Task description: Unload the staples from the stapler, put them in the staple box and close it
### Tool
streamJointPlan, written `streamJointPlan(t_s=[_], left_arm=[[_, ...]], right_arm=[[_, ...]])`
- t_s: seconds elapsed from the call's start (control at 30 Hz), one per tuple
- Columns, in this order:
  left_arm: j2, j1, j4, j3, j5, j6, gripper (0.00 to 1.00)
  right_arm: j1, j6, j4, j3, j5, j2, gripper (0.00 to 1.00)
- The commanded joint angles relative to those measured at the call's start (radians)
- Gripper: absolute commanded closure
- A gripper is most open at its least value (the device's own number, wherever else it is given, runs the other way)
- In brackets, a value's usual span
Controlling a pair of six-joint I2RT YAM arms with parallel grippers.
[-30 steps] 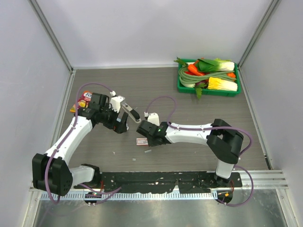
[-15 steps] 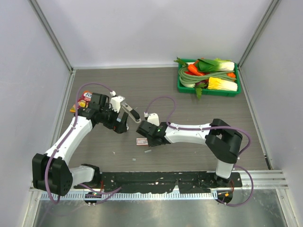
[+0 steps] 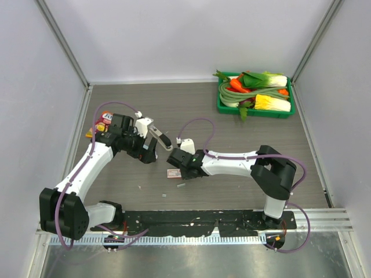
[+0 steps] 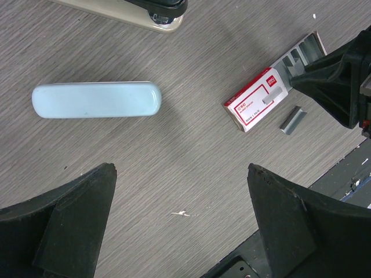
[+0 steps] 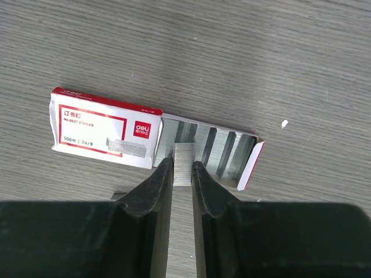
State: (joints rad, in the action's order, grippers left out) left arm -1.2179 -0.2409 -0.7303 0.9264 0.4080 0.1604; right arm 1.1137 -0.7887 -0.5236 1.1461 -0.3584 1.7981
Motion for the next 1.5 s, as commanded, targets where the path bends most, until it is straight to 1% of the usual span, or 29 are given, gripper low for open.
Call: streamJointPlan(t_s=[0.0, 0.03, 0.13, 0.33, 0.57, 0.77, 1.23, 1.33, 1.37, 1.47], left_arm=[[0.012, 0.003, 0.011, 0.003, 0.028, -0.001, 0.01], [0.009, 0.005, 0.011, 0.005, 0.031, -0.001, 0.0], [0.011, 0.005, 0.009, 0.005, 0.034, 0.001, 0.0], [0.011, 0.005, 0.009, 0.003, 0.038, -0.001, 0.0], [0.015, 0.005, 0.008, 0.003, 0.043, -0.002, 0.01], [0.014, 0.005, 0.008, 0.005, 0.045, -0.004, 0.01], [0.018, 0.005, 0.003, 0.005, 0.048, -0.005, 0.01], [0.02, 0.005, 0.003, 0.005, 0.051, -0.004, 0.01], [0.02, 0.005, 0.003, 0.005, 0.051, -0.004, 0.01], [0.021, 0.005, 0.003, 0.005, 0.051, -0.002, 0.01]], right_arm=[[0.005, 0.002, 0.017, 0.027, -0.047, -0.002, 0.81], [0.005, 0.002, 0.02, 0.026, -0.05, -0.006, 0.76], [0.005, 0.005, 0.023, 0.021, -0.054, -0.017, 0.72], [0.005, 0.011, 0.046, 0.001, -0.051, -0.039, 0.68], [0.005, -0.001, 0.06, -0.026, -0.063, -0.075, 0.69], [0.005, -0.012, 0.077, -0.071, -0.082, -0.128, 0.75], [-0.002, 0.017, 0.077, -0.046, -0.073, -0.097, 0.78], [-0.002, 0.026, 0.077, -0.037, -0.06, -0.086, 0.78], [-0.002, 0.034, 0.079, -0.033, -0.057, -0.083, 0.74], [-0.002, 0.043, 0.08, -0.028, -0.056, -0.079, 0.69]])
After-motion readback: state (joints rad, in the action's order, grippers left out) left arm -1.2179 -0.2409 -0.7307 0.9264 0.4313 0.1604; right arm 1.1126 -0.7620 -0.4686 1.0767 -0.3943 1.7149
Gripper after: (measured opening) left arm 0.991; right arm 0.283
